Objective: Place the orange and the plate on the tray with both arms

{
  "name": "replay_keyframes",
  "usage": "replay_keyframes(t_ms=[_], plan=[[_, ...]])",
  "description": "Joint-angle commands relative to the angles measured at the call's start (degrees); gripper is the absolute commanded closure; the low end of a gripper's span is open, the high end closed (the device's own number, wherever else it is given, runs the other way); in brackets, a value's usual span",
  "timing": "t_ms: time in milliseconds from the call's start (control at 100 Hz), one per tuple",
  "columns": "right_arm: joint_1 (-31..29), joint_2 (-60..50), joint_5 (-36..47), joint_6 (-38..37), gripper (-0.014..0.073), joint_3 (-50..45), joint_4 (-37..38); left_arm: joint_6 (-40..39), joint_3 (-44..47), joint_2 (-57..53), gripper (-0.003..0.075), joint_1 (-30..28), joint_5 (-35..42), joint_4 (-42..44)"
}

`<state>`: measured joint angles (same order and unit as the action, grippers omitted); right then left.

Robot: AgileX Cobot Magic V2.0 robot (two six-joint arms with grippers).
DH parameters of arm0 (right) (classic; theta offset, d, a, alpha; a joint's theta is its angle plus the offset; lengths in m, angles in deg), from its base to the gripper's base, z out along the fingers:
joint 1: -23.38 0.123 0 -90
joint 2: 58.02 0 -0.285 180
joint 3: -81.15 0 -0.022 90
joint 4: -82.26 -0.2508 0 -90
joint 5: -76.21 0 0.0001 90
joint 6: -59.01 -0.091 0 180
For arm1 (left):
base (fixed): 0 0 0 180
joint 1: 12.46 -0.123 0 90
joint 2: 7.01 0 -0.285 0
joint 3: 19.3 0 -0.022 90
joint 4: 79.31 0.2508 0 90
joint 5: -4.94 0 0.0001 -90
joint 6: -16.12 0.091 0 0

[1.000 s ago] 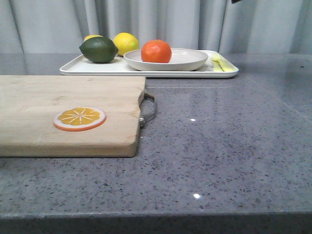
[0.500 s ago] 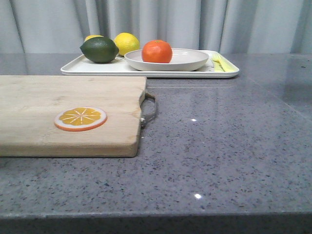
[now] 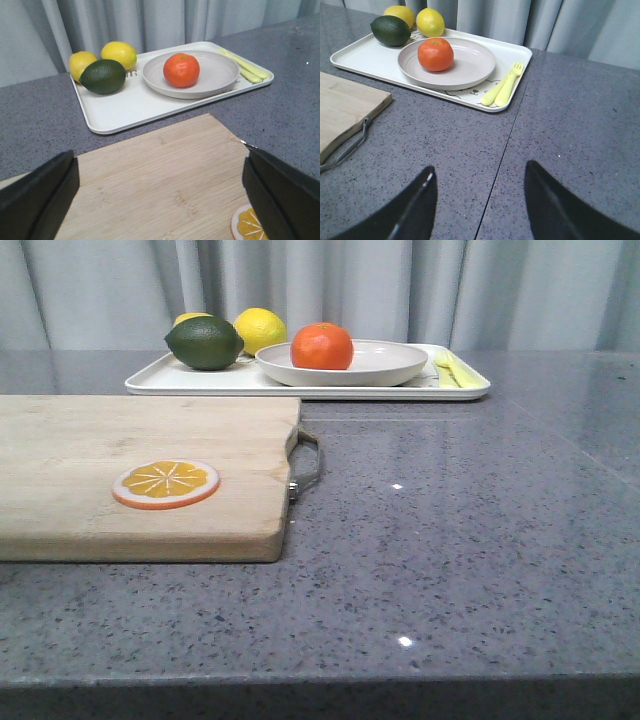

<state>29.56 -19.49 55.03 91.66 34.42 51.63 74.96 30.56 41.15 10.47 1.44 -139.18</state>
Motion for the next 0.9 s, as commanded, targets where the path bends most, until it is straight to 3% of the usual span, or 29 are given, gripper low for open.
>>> replay_keyframes(t_ms=[0,330,490,660,700,890], plan=[[-0.28,-4.07,5.12,0.51,0.0184,-0.94,-0.78,-0.42,-1.13,-3.01,0.0084,0.42,1.7,-1.01],[-0.28,-8.35,6.46,0.51,0.0217,-2.86,-0.51,-0.42,7.11,-16.63,0.0218,0.42,1.7,-3.07],[-0.28,-8.35,7.4,0.51,0.0408,-2.86,-0.51,-0.42,8.58,-20.11,0.033,0.42,2.29,-3.07],[-0.28,-8.35,7.4,0.51,0.0702,-2.86,-0.51,-0.42,8.58,-20.13,0.0649,0.42,2.11,-3.07],[-0.28,-8.35,7.4,0.51,0.069,-2.86,-0.59,-0.42,8.58,-20.13,0.0736,0.42,2.32,-3.07],[-0.28,-8.35,7.01,0.51,0.0695,-2.86,-0.59,-0.3,8.58,-20.13,0.074,0.42,2.32,-3.07]])
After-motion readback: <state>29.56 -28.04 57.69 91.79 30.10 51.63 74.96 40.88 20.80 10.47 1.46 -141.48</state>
